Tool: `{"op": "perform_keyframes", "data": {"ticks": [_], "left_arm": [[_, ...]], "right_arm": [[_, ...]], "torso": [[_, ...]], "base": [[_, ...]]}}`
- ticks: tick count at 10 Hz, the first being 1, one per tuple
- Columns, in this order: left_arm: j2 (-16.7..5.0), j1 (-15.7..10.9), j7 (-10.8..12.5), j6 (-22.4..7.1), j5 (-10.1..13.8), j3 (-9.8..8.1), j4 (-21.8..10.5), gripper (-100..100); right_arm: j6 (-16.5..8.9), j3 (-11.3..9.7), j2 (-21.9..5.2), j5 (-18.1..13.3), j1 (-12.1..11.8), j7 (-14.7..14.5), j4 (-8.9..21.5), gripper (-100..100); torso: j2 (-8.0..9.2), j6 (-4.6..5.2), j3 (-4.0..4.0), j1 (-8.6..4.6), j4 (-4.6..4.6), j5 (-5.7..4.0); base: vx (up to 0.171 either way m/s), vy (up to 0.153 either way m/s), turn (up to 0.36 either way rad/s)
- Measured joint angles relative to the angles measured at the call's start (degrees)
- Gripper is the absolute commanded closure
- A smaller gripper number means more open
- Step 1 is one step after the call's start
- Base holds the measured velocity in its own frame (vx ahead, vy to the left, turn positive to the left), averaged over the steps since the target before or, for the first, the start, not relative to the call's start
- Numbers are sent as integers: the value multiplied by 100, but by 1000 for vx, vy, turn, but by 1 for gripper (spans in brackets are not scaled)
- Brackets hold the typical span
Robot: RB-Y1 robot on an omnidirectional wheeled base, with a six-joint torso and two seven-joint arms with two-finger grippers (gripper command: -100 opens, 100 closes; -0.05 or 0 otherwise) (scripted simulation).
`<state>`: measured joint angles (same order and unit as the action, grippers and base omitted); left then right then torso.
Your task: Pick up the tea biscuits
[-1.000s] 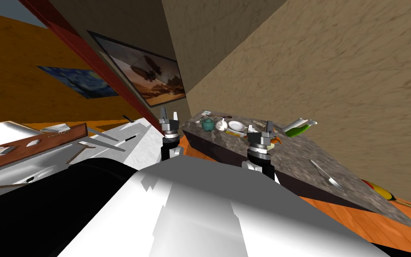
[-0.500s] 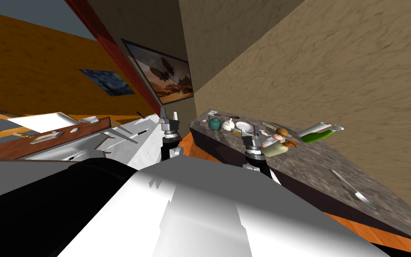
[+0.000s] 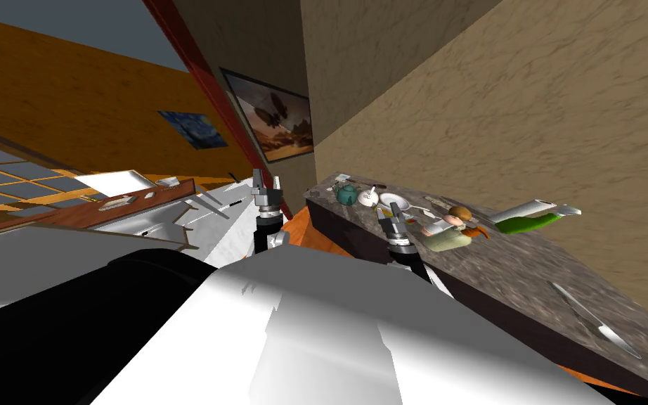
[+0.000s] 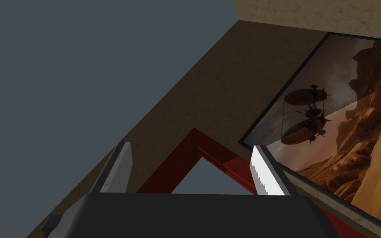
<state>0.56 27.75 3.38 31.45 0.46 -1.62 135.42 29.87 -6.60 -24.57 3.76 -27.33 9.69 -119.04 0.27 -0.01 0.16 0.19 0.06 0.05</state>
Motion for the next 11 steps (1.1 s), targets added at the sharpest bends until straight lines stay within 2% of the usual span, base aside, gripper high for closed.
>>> {"op": "perform_keyframes", "data": {"ticks": [11], "left_arm": [[0,1,0,0,0,-1,0,0]], "right_arm": [[253,-255,-1815,-305,113,177,1022,-100]], "torso": [[-8,5,-4,-10,-1,-1]], "base": [[-45,61,142]]}}
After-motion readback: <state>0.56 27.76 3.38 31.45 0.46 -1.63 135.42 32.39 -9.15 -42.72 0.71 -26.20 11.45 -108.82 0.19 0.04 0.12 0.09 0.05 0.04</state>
